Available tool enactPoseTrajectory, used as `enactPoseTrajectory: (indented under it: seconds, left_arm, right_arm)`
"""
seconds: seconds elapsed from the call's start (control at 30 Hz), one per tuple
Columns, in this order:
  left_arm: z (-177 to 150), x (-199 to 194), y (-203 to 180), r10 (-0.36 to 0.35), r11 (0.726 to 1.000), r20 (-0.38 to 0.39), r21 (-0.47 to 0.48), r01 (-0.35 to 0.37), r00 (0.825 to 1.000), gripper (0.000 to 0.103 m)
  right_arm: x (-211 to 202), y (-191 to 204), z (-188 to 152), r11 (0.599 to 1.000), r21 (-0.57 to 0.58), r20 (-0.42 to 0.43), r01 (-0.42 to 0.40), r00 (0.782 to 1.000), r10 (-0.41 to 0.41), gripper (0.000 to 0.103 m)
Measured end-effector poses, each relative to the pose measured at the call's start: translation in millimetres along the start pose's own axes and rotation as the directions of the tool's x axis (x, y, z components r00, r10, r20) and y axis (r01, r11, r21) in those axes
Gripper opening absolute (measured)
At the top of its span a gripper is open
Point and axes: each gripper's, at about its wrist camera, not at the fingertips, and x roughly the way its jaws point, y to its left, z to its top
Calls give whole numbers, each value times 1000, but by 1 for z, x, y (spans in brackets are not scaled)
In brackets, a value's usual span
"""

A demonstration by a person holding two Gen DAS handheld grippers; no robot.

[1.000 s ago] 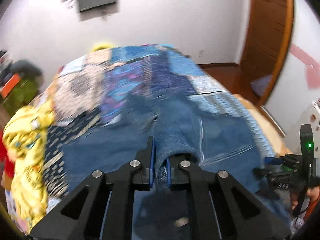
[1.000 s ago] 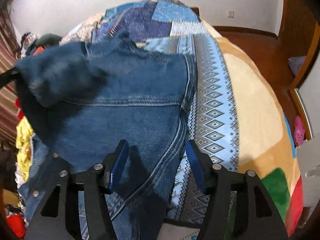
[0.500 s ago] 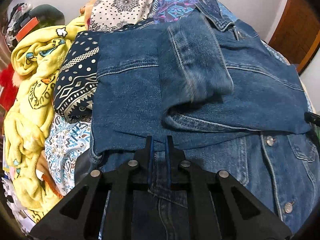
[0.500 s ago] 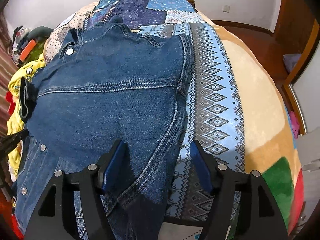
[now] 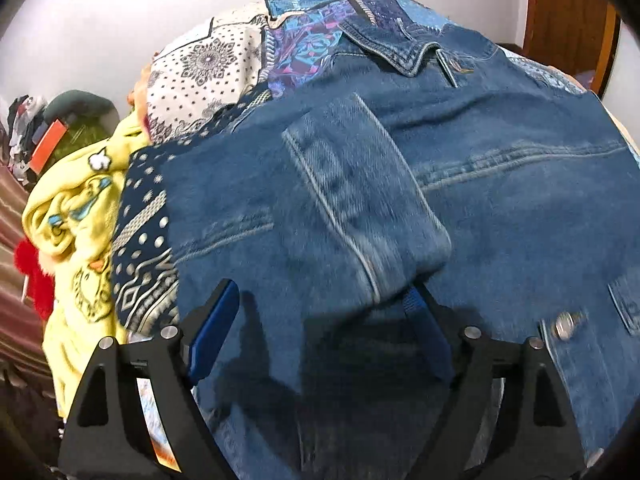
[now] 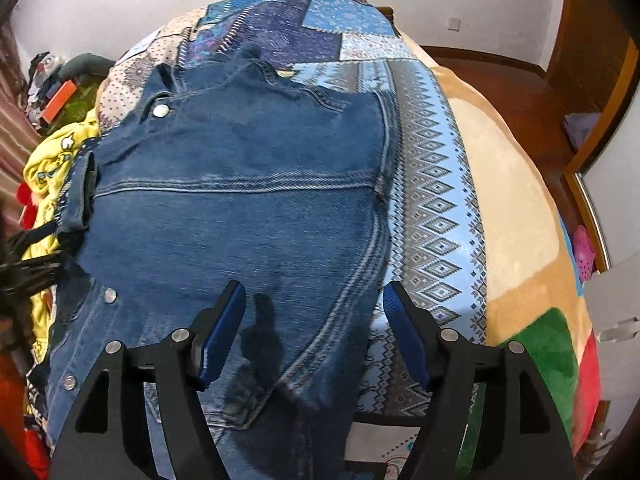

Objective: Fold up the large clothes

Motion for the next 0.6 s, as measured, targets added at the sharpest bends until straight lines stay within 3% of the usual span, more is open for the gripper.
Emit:
enactPoseTrajectory:
  seconds: [0.2,0.37,0.4,0.5,0.6]
  left_arm:
    - [2,-1,30,61,989,32,-134,-57,998,87]
    - [-24,-5,74,80,963,-13,-257,-80,997,87]
    - [-29,-5,80,94,958,-39,-269,-101,995,87]
    - [-45,-13,96,25,955,-64,-294,-43,998,87]
    - [-54,-34,97,81,965,-68,-244,-96,994,87]
  right_arm:
    - [8,12,0,998,-54,-18,37,999,-38,70]
    - [18,13,-7,998,-48,-62,37,997,-40,70]
    - [18,12,-8,999,-40,-67,34,997,-37,70]
    - [13,9,-12,1000,-10,-71,20,997,-21,70]
    - [0,9,-16,1000,-1,-60,11,998,-11,70]
